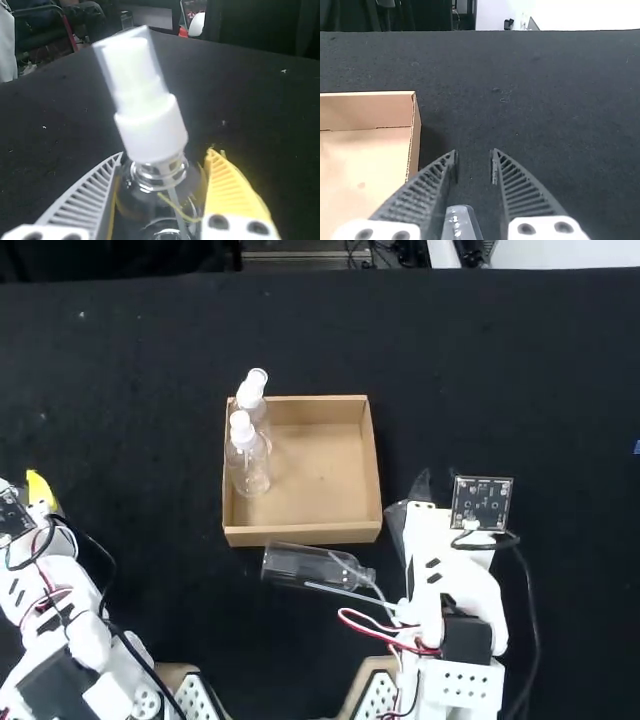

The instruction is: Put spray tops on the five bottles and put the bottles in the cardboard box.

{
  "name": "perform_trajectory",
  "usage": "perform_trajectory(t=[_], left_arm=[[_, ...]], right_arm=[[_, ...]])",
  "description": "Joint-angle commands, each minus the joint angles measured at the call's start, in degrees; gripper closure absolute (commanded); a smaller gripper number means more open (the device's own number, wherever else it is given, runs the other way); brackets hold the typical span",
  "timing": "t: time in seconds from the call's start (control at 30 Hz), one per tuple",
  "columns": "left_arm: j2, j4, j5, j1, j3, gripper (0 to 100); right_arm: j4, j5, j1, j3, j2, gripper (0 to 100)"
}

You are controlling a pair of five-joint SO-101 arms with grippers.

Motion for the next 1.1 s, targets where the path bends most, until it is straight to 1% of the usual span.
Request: perform_trajectory(t=[0.0,0.2,0.27,0.43,0.47,0.53,0.7,0.77,0.83,0.93,0.97,1.07], left_arm=[[-0.62,-0.26,0.35,0.22,-0.31,94],[-2.55,0.09,0.35,0.13,0.22,95],[-6.15,0.09,0.44,0.31,2.15,95],[-20.66,1.23,0.09,5.58,7.60,95],[-24.44,4.66,0.09,6.55,7.60,95],[-31.03,15.82,0.09,8.92,5.49,95],[-51.43,52.75,0.44,15.52,-4.09,95],[-60.48,64.09,0.44,19.03,-5.49,95],[-69.45,70.07,0.44,22.90,-4.18,95],[-81.93,74.11,0.00,27.82,0.75,97],[-83.08,74.90,0.00,29.23,1.10,97],[-78.68,77.10,0.44,32.48,-0.66,97]], right_arm=[[-0.44,0.18,0.97,-0.31,-5.58,90.2],[-0.44,0.09,0.97,-0.31,-5.58,90.2],[-0.53,0.00,0.97,-0.31,-5.58,90.2],[-0.53,0.00,0.97,-0.13,-5.58,90.2],[-0.53,0.00,0.97,-0.13,-5.58,90.2],[-0.53,0.09,0.97,-0.13,-5.58,90.2],[-0.53,0.18,0.97,-0.13,-5.58,90.2],[-0.53,0.18,0.97,-0.13,-5.58,90.2],[-0.53,0.18,0.97,-0.13,-5.58,90.2],[-0.53,0.18,0.97,-0.13,-5.58,90.2],[-0.53,0.18,0.97,-0.13,-5.58,90.2],[-0.53,0.18,0.97,-0.13,-5.58,90.2]])
